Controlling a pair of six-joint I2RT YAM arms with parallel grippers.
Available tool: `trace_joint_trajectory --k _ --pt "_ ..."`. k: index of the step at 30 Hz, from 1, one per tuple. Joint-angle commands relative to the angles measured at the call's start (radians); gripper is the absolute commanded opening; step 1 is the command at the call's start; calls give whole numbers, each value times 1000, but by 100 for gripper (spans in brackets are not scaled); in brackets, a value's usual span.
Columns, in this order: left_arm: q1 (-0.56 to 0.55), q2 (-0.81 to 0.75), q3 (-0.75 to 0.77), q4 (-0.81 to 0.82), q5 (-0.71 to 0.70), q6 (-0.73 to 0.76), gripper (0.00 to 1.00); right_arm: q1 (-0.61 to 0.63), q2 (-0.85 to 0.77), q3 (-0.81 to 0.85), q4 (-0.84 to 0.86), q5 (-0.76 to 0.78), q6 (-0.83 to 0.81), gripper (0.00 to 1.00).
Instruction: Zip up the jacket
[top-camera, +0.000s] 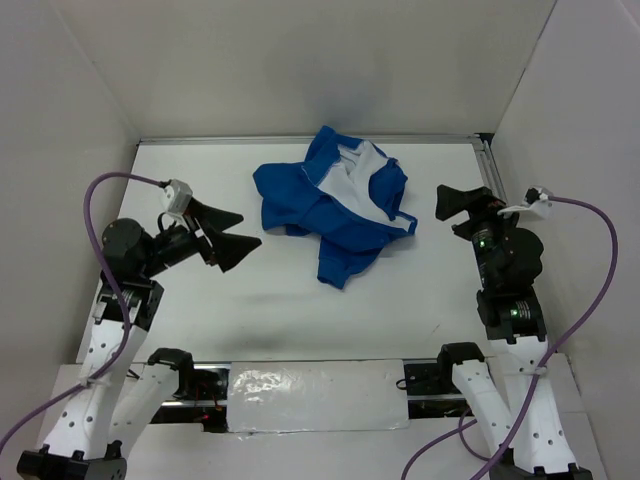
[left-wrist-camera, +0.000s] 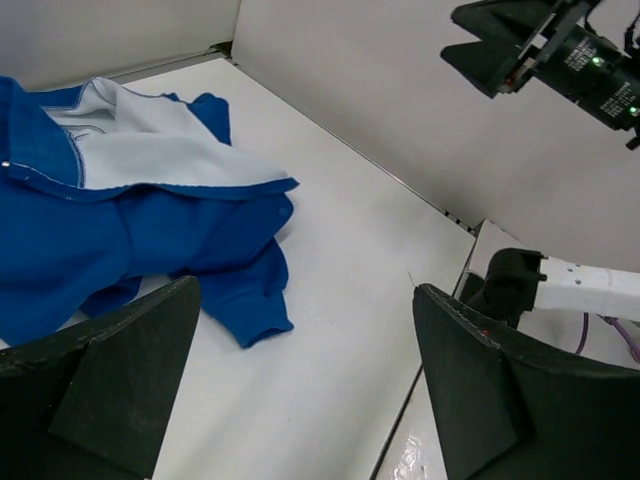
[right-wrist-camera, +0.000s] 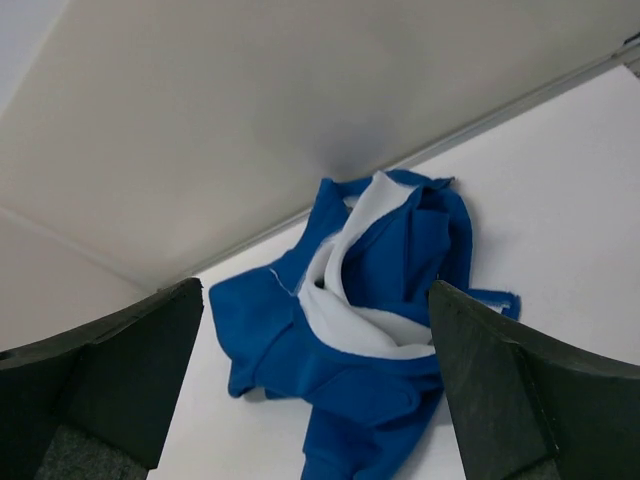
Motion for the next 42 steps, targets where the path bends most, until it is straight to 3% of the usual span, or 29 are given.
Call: trace_joint_trajectory --k 1,4,8,11,15,20,28,31,37,38,40,41,42 --pt "-2 -51 -30 18 26 -38 99 10 1 42 -76 -31 1 100" --pt "0 -39 -35 -8 -14 -92 99 9 22 65 -128 31 50 100" --pt "-2 59 -7 -98 -9 -69 99 10 92 84 -140 39 -26 100" --pt "-14 199 54 -181 -60 -63 99 9 189 147 -223 95 -5 100" --pt "-67 436 99 -201 -164 -71 99 9 347 220 -235 51 -31 100" --pt "-118 758 281 -284 -201 -95 99 17 603 300 -238 22 -63 100" --pt "-183 1119 610 -397 -311 -176 99 40 916 439 -143 -21 -127 100" --pt "-213 1277 787 -506 -351 -199 99 52 1071 548 -169 -29 -143 100" --pt "-229 1505 982 -565 -353 -238 99 58 1361 818 -209 -112 -106 100" --pt "-229 1524 1001 -571 -361 -236 97 60 1395 852 -232 -147 -100 100" --pt "-230 1564 1060 -580 -368 -227 67 61 1485 941 -241 -182 -88 96" --pt "-229 1573 1082 -582 -373 -223 53 61 1507 961 -237 -237 -89 88" --pt "-226 1581 1128 -588 -370 -215 25 61 1534 981 -231 -266 -92 60"
